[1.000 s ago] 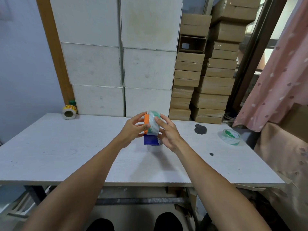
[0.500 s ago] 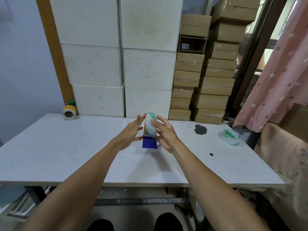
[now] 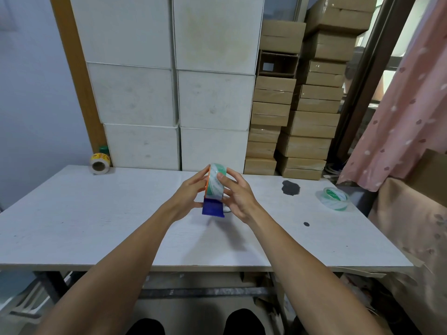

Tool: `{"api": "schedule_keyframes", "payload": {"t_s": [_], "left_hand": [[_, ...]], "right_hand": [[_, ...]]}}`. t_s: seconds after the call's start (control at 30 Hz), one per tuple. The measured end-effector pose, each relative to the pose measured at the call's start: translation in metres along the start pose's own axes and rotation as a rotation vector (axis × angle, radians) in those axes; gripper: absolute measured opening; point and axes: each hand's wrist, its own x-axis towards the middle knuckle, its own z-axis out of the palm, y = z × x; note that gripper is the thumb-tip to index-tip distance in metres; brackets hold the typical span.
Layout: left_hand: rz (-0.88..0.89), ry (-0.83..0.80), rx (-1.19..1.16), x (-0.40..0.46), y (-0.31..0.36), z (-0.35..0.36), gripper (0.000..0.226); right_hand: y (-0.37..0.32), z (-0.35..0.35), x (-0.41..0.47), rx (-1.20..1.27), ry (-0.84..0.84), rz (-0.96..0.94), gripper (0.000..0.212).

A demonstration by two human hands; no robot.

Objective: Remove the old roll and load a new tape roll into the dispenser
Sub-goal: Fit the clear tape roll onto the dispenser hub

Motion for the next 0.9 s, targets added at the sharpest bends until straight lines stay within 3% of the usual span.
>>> {"api": "schedule_keyframes", "payload": {"t_s": [0.27,0.5,0.7,0.9], "left_hand": [[-0.062,0.191,-0.143,0.004,-0.004,-0.006,0.039],[-0.064,0.135,-0.104,0.001,-0.002,0.000,0.055],[-0.030,0.108,-0.078,-0.003,0.003,0.008,0.041],[-0.007,0.105,-0.073,-0.003,0.002,0.006,0.041]], "right_hand": [[-0.004,-0.005,-0.004,0.044,0.015,-0.012,0.060],[-0.003,-0.007,-0.005,-0.029,-0.008,-0.025,0.072],[0.003,-0.006,0.000,-0.126,-0.025,-0.059,0.075],[0.007,-0.005,0.007,-0.325,0.010,-0.103,0.084]]}}
